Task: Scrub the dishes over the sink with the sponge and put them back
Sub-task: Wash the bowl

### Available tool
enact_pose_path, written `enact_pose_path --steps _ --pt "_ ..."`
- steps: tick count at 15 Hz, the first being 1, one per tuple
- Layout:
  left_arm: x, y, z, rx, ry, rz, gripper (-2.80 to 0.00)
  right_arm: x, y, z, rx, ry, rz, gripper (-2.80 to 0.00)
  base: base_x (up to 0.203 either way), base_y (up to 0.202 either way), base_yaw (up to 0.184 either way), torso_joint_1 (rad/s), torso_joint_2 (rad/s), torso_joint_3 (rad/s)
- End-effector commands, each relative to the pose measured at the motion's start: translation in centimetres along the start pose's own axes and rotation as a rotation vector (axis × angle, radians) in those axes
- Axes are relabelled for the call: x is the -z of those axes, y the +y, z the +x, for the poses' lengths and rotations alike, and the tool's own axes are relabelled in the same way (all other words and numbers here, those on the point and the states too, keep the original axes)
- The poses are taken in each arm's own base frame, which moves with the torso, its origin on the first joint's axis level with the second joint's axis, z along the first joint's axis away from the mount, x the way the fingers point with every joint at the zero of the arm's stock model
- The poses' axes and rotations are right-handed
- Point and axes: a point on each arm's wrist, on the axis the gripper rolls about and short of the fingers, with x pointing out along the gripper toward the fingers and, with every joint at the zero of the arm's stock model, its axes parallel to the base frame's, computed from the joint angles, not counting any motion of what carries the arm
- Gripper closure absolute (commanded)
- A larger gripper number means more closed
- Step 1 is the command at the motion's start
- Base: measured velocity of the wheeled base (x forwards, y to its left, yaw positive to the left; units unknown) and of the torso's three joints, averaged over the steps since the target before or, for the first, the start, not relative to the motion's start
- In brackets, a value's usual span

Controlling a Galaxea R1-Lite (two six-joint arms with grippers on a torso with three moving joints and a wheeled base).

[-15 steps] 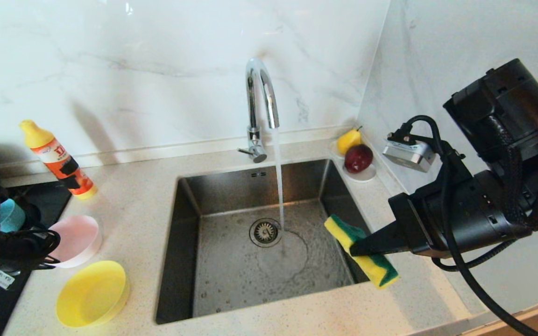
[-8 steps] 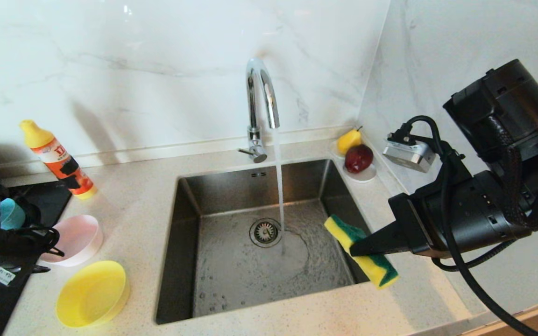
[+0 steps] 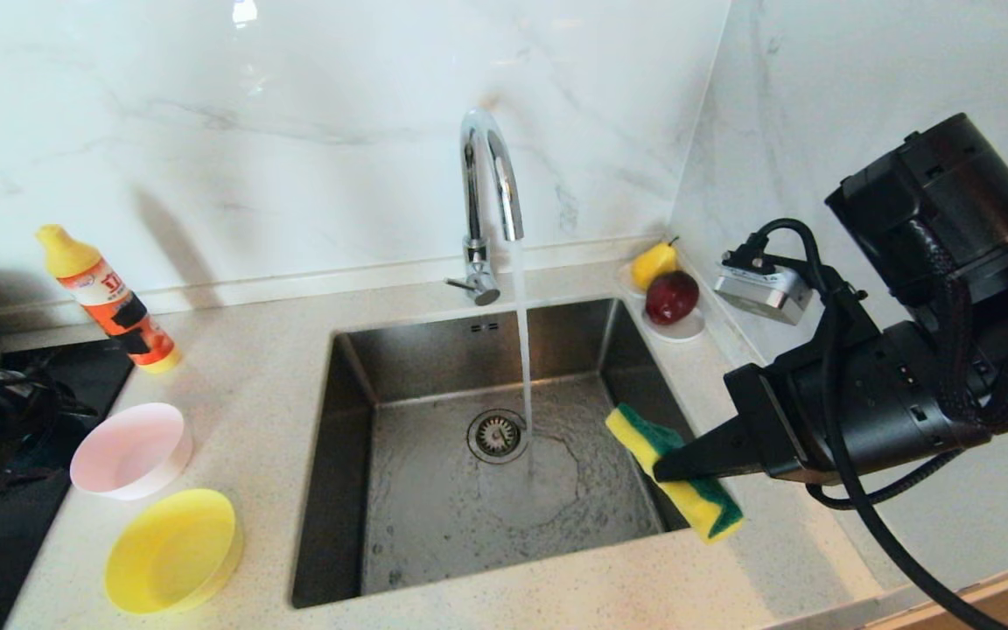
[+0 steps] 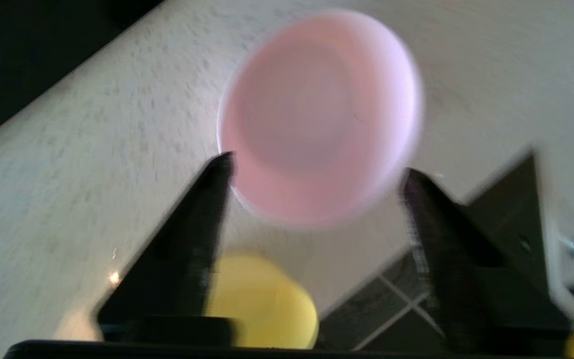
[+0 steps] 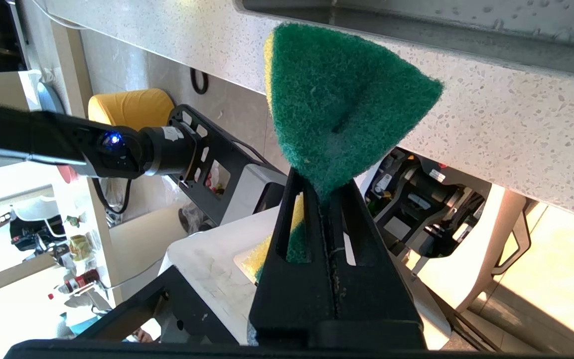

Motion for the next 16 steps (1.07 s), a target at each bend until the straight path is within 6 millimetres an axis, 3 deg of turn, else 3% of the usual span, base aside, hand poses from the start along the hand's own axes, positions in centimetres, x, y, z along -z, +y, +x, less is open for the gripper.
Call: enact_pose_path --steps 1,4,9,10,16 --pt "1.1 -1.1 -5.3 0.071 -0.074 0.067 0.00 0.0 0.1 0.0 -0.002 0.004 0.002 0.00 0.000 0.000 0.000 0.000 0.00 0.000" --pt "3.4 -0.4 -7.8 0.004 0.015 0.196 0.00 0.0 0.1 0.0 -0.003 0.003 0.002 0.00 0.000 0.000 0.000 0.000 0.00 0.000" --pt "7.3 3.7 -6.7 -0.131 0.165 0.338 0.00 0.1 0.0 0.0 -0.001 0.006 0.005 0.00 0.000 0.000 0.000 0.000 0.00 0.000" --pt "8.0 4.3 -6.5 -0.143 0.195 0.369 -2.80 0.1 0.0 0.0 -0.001 0.006 0.005 0.00 0.000 0.000 0.000 0.000 0.00 0.000" --pt "9.8 6.5 -4.6 -0.169 0.268 0.424 -2.80 0.5 -0.3 0.1 0.008 0.019 0.011 0.00 0.000 0.000 0.000 0.000 0.00 0.000"
